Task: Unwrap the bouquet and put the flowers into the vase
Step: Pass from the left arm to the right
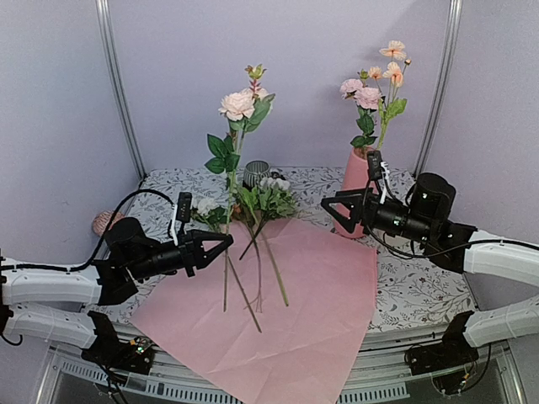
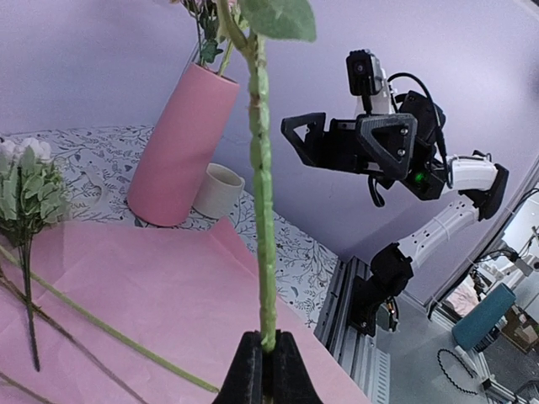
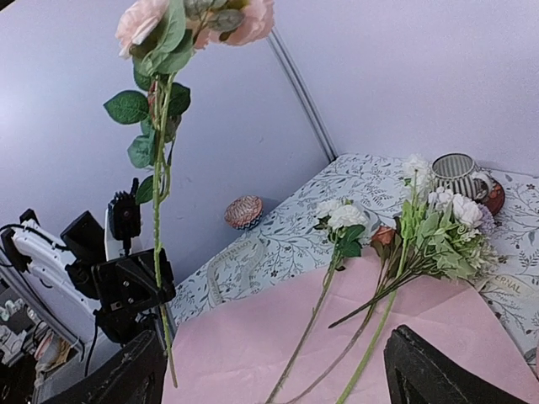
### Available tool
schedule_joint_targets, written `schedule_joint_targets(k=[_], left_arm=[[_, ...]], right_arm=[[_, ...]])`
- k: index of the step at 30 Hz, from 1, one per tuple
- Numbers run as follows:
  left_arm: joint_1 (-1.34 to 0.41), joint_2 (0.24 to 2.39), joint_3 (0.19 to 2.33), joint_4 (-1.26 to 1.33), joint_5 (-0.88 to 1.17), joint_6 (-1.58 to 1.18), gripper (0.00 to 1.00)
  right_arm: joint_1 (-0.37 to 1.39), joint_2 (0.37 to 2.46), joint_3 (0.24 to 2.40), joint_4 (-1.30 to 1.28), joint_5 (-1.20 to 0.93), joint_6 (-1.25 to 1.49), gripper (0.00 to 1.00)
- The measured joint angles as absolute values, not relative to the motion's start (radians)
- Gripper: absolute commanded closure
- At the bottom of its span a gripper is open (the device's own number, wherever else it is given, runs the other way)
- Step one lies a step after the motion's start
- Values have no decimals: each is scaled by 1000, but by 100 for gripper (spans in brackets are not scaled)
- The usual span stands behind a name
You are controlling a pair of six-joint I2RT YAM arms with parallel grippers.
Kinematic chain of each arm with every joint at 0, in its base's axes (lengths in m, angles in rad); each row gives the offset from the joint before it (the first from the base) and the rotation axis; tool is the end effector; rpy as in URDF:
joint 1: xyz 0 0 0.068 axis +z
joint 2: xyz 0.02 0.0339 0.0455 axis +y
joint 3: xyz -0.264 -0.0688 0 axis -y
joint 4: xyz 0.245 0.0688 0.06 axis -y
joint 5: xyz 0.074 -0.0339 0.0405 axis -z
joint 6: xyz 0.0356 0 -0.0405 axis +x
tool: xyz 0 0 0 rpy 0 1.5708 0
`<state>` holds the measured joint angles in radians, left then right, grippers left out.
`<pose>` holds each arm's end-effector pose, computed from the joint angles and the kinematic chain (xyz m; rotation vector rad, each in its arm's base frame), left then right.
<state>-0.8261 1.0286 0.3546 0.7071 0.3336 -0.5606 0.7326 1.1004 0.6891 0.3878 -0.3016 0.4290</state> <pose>0.1407 -0.1698 0.2372 0.5119 1.6258 -1.3268 0.1839 0.1797 0.3033 -0.5055 1.6391 1.1249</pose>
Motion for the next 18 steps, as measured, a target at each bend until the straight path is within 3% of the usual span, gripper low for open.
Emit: schedule_joint_targets(k=[7, 18], left_arm=[[-853, 1119, 397, 772, 344, -561, 100], [-878, 1217, 453, 834, 370, -561, 100]], right_arm=[[791, 1130, 679, 402, -373, 405, 12], [921, 1269, 696, 512, -403, 373, 26]])
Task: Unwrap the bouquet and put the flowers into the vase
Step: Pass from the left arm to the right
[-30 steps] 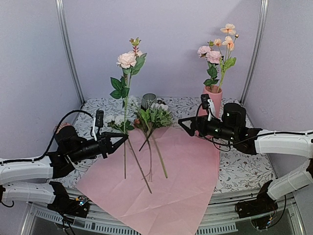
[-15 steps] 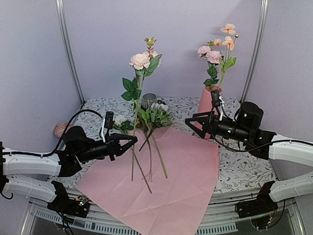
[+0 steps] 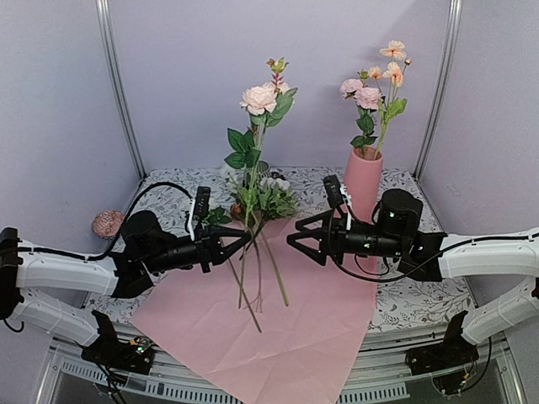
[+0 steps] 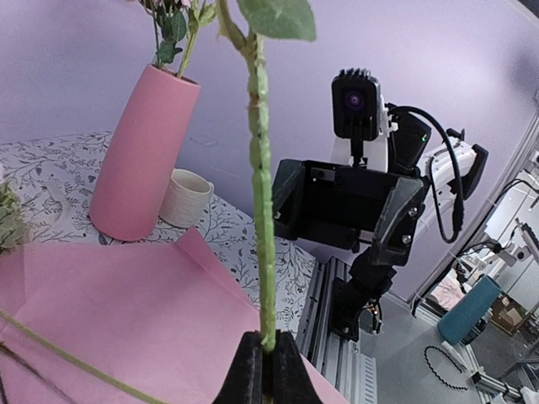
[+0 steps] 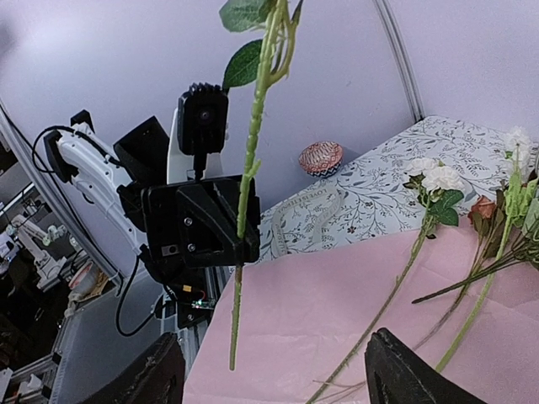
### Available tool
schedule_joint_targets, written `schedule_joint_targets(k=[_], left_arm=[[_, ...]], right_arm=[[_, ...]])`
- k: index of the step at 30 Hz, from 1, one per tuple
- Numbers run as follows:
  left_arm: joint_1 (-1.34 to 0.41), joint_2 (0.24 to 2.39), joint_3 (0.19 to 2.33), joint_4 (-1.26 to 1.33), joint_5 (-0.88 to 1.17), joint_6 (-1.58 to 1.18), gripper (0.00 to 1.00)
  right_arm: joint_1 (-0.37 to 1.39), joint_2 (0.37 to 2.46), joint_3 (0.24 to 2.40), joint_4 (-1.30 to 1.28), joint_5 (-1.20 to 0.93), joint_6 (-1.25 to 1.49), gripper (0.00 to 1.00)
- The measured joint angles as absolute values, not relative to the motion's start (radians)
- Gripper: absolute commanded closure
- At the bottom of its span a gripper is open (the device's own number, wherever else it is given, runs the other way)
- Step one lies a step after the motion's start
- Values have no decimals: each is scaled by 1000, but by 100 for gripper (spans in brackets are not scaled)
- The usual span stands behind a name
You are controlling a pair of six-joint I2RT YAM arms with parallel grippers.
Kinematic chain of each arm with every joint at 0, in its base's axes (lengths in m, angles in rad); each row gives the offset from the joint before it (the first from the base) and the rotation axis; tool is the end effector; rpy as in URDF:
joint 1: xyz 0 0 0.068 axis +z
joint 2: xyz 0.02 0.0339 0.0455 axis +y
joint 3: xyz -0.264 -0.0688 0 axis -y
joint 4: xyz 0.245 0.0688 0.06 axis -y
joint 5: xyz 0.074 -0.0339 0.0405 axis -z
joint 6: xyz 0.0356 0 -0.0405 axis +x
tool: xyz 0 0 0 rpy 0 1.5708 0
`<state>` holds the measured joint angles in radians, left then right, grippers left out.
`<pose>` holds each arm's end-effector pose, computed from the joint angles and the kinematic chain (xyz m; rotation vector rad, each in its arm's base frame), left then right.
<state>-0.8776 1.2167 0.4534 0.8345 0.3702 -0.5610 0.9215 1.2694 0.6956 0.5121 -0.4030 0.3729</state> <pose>0.1523 -0.2035 0.2427 0.5877 1.5770 -1.3998 0.1621 0.2366 0.2764 -0.8053 1.6090 1.2896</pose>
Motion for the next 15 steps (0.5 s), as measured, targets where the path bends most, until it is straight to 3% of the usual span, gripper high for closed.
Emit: schedule_joint_targets(k=[15], left_arm=[[-888, 1277, 473, 897, 405, -561, 100]], right_arm=[[964, 1402, 795, 641, -437, 358, 43]])
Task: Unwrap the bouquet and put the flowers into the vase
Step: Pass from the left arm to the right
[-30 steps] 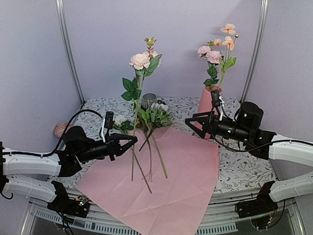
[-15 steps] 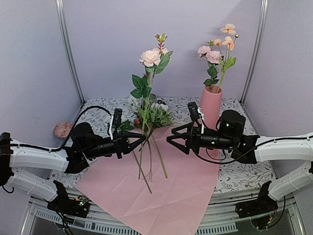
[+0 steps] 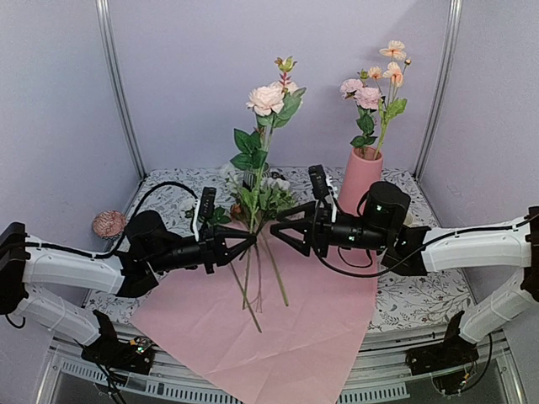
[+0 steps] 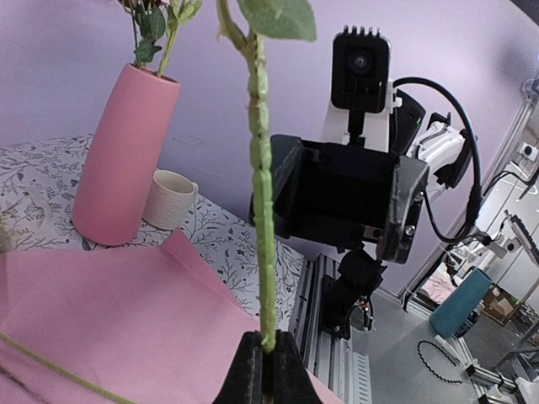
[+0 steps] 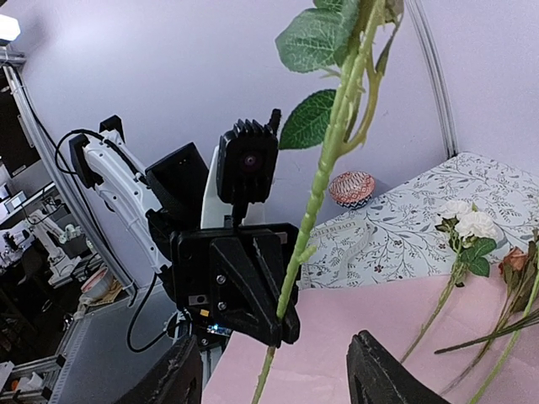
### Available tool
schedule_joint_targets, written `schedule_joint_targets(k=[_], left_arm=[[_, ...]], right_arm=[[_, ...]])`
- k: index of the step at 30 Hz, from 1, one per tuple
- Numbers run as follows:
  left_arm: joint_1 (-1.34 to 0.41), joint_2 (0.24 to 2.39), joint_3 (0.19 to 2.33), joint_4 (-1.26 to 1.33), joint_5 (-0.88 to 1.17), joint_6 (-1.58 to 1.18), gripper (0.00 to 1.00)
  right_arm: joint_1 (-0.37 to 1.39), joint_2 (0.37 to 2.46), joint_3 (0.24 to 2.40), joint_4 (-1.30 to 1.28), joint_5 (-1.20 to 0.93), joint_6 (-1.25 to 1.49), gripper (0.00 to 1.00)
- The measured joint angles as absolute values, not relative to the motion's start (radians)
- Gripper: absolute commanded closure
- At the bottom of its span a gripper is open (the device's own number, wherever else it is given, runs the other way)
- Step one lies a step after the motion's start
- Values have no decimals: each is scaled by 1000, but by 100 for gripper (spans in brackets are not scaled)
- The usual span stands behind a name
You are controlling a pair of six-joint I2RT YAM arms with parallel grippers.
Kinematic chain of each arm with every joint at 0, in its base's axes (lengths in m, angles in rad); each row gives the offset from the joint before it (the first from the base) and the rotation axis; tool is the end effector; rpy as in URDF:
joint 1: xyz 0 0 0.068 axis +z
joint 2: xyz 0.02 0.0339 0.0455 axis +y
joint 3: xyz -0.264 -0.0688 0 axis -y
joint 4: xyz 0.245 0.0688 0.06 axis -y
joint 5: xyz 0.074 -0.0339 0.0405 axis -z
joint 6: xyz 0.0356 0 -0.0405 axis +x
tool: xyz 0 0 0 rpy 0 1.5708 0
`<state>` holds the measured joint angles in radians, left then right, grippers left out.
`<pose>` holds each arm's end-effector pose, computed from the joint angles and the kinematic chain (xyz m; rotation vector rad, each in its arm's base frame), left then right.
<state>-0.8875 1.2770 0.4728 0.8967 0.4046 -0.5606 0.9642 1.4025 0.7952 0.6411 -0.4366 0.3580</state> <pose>0.1552 -0.2128 0.2412 0.6270 1.5483 -1.4348 0.1686 0.2694 0.2868 -0.8637 1.4787 1.3523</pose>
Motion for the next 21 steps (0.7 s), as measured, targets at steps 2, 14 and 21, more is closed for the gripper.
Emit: schedule_joint_targets(k=[2, 14, 21], left_arm=[[-888, 1285, 473, 902, 411, -561, 100], [-888, 1293, 476, 917, 460, -542, 100], [-889, 1289, 476, 922, 461, -542, 100]], right_arm=[[964, 1425, 815, 647, -440, 357, 46], [964, 1554, 949, 660, -455, 386, 59], [964, 1593, 972, 667, -504, 416, 71]])
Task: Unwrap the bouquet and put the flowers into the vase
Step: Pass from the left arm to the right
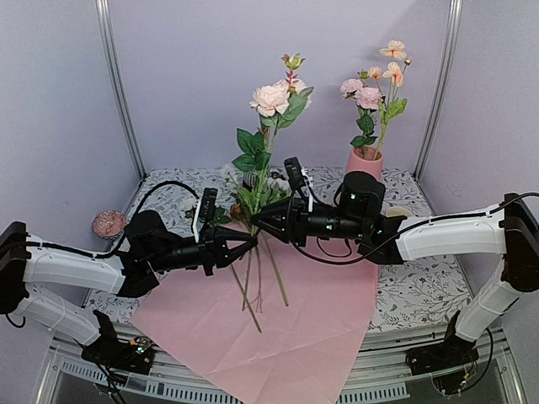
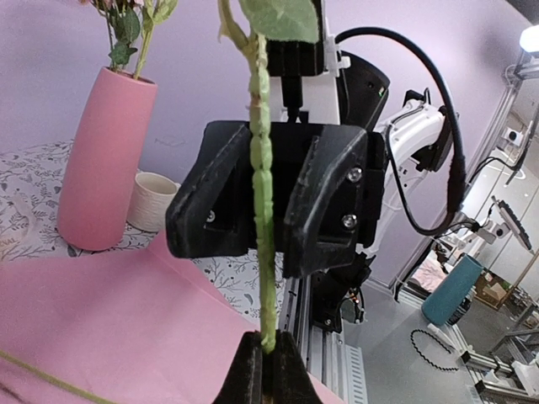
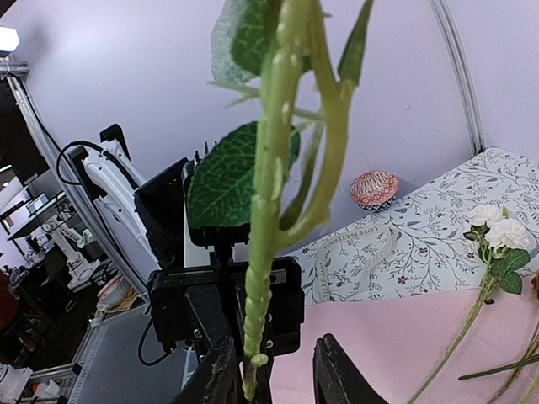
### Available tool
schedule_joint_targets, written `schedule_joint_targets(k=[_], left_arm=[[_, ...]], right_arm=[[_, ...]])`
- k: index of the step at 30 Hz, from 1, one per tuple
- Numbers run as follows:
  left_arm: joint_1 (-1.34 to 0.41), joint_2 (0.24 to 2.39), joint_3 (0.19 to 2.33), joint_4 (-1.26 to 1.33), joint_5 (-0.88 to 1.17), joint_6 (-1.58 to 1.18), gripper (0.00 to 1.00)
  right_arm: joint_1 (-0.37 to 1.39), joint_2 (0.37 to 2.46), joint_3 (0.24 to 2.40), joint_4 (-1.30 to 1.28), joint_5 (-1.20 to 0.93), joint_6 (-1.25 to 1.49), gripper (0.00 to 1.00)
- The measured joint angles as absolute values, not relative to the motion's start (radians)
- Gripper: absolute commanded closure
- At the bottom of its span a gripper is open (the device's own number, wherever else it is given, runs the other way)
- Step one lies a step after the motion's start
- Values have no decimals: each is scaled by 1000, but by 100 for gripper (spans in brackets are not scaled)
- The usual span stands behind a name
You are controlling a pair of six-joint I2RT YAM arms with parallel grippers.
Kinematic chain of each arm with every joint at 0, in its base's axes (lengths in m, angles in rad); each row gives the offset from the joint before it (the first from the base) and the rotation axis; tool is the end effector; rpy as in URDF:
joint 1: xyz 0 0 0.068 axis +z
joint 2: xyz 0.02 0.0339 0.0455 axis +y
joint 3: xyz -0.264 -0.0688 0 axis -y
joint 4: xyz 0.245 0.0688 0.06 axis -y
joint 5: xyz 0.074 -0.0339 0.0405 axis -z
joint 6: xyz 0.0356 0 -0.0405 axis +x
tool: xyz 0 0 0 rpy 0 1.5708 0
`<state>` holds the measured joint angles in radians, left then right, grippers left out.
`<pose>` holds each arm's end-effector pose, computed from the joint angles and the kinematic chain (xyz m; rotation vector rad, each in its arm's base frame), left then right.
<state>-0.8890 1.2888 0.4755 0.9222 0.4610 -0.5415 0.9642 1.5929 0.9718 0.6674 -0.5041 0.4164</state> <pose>0.1539 -0.2147 0.2418 0.6929 1.5120 -1.4619 0.1940 0.3097 0.2885 -0.8844 1.4843 1.4439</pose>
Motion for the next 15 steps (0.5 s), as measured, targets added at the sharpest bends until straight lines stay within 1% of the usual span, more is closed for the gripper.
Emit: schedule_joint_targets(k=[3, 5, 6, 8, 13, 15], left_arm=[[-889, 1288, 475, 922, 461, -541, 100], [-889, 1288, 475, 922, 461, -541, 100], [-889, 1288, 475, 922, 461, -540, 98], [-889, 1288, 475, 921, 461, -538, 85], [-892, 1284, 469, 923, 460, -523, 47], [-894, 1276, 461, 923, 459, -525, 34]], right_arm=[[964, 1595, 978, 675, -517, 427, 79], [964, 1595, 979, 680, -527, 432, 91], [964, 1595, 979, 682, -532, 437, 95], [964, 1595, 979, 683, -533, 438, 97], [963, 1586, 961, 678, -509, 441, 97], [958, 1571, 945, 657, -489, 439, 97]])
